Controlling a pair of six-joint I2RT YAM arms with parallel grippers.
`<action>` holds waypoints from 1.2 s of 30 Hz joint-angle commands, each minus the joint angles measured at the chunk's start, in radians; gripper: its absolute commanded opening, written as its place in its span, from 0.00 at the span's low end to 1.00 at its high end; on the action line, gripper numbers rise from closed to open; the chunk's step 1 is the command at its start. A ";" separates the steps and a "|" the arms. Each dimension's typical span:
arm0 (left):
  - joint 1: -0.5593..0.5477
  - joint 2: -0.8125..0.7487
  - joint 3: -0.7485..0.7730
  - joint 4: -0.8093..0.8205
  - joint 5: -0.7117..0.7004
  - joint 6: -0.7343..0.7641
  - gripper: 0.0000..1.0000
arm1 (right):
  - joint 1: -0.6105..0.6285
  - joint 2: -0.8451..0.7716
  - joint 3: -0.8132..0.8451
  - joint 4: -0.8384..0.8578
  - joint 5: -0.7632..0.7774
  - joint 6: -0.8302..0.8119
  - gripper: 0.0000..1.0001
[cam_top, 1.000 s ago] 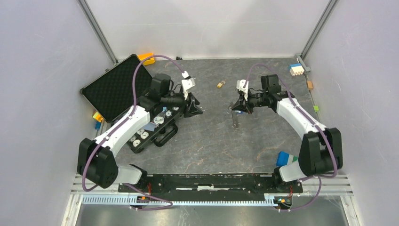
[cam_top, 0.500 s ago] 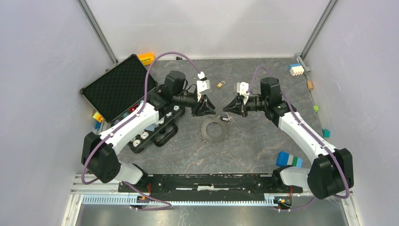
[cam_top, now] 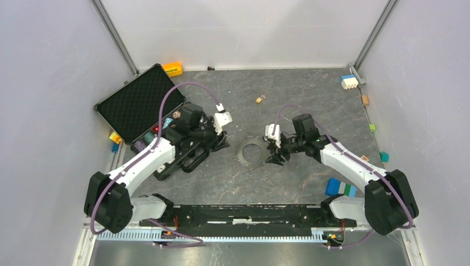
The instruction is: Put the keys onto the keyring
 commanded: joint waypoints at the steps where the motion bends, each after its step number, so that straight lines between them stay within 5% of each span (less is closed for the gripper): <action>1: 0.143 -0.071 -0.064 0.015 -0.075 -0.024 0.55 | 0.103 0.016 -0.066 0.139 0.093 0.074 0.61; 9: 0.237 -0.171 -0.137 0.034 -0.086 -0.078 0.60 | 0.247 0.135 -0.054 0.236 0.315 0.131 0.59; 12: 0.237 -0.177 -0.136 0.034 -0.089 -0.081 0.61 | 0.248 0.153 -0.019 0.193 0.345 0.117 0.51; 19: 0.237 -0.154 -0.132 0.041 -0.074 -0.085 0.61 | 0.248 0.080 -0.035 0.052 0.331 0.040 0.51; 36: 0.237 -0.178 -0.148 0.042 -0.040 -0.069 0.63 | 0.247 0.109 -0.056 0.073 0.488 -0.049 0.42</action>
